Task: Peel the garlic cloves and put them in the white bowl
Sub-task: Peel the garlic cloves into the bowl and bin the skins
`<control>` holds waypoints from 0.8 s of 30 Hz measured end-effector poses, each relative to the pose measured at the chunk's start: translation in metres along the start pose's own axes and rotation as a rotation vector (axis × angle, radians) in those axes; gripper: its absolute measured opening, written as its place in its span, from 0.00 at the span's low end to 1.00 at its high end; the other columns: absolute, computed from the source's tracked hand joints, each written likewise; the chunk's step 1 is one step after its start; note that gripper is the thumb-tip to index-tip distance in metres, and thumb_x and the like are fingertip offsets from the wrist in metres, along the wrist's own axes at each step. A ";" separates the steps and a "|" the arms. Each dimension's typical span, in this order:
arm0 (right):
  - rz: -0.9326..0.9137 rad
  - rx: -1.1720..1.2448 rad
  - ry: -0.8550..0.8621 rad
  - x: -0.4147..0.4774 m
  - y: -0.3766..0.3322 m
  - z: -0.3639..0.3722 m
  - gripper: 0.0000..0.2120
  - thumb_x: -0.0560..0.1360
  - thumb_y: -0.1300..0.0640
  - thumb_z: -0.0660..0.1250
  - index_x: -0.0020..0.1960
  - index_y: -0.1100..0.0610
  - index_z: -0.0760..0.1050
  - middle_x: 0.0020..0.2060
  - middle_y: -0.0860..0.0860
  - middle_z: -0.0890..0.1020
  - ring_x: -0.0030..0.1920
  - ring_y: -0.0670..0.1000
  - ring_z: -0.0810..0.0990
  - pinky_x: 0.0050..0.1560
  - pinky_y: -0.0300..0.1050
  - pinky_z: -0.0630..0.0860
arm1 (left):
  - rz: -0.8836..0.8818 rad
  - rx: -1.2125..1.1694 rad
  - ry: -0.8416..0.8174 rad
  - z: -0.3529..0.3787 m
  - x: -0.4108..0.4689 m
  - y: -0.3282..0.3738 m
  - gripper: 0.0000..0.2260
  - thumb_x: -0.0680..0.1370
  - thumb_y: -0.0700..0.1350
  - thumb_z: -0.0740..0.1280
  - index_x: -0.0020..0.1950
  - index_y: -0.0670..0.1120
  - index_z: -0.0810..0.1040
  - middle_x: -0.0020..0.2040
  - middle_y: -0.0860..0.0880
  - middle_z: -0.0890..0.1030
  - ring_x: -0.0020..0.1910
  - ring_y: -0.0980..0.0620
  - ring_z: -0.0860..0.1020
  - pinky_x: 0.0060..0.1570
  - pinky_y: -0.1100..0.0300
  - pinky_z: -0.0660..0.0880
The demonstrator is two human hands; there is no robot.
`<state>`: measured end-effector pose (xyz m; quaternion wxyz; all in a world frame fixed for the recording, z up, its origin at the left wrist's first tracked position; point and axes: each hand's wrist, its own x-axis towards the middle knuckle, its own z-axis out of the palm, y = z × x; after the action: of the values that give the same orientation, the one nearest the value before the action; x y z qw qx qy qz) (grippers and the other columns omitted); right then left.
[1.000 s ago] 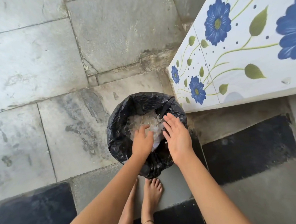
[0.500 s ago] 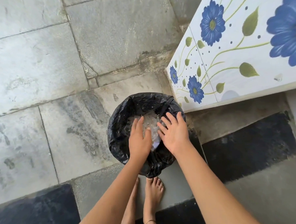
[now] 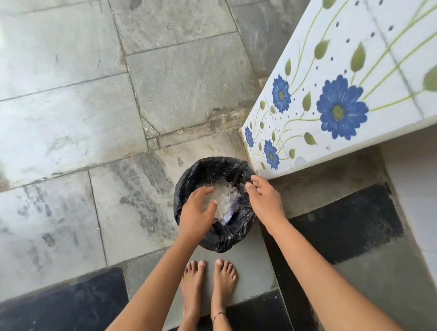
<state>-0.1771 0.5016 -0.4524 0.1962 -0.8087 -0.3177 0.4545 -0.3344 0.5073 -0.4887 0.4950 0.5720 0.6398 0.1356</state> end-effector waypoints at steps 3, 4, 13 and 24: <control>-0.196 -0.212 0.110 -0.075 -0.032 -0.041 0.20 0.80 0.53 0.59 0.71 0.56 0.67 0.69 0.52 0.70 0.69 0.52 0.68 0.68 0.49 0.65 | 0.122 0.067 0.015 -0.052 -0.046 0.076 0.16 0.78 0.45 0.65 0.66 0.49 0.74 0.70 0.51 0.70 0.66 0.52 0.70 0.57 0.64 0.64; -0.257 -0.219 0.169 -0.105 -0.042 -0.051 0.20 0.79 0.53 0.59 0.70 0.57 0.67 0.69 0.53 0.71 0.69 0.53 0.68 0.68 0.50 0.65 | 0.168 0.097 0.003 -0.068 -0.064 0.101 0.16 0.78 0.46 0.66 0.66 0.49 0.74 0.71 0.51 0.68 0.67 0.52 0.69 0.58 0.63 0.64; -0.584 -0.065 0.835 -0.374 -0.077 -0.210 0.21 0.77 0.52 0.59 0.65 0.62 0.74 0.62 0.53 0.78 0.63 0.50 0.74 0.64 0.49 0.70 | 0.720 0.125 -0.121 -0.128 -0.258 0.305 0.18 0.74 0.54 0.64 0.62 0.52 0.76 0.62 0.55 0.76 0.57 0.60 0.74 0.55 0.63 0.71; -0.180 -0.115 1.405 -0.522 0.127 -0.352 0.21 0.75 0.51 0.59 0.62 0.63 0.75 0.57 0.57 0.80 0.56 0.57 0.79 0.58 0.50 0.74 | 1.177 0.363 -0.516 0.081 -0.434 0.434 0.16 0.74 0.51 0.64 0.60 0.50 0.78 0.58 0.51 0.80 0.53 0.48 0.79 0.50 0.55 0.76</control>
<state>-0.0329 0.0382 -0.0316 0.3486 -0.8902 -0.2051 -0.2099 -0.0740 0.2335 0.0012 0.3715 0.9141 0.0946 0.1323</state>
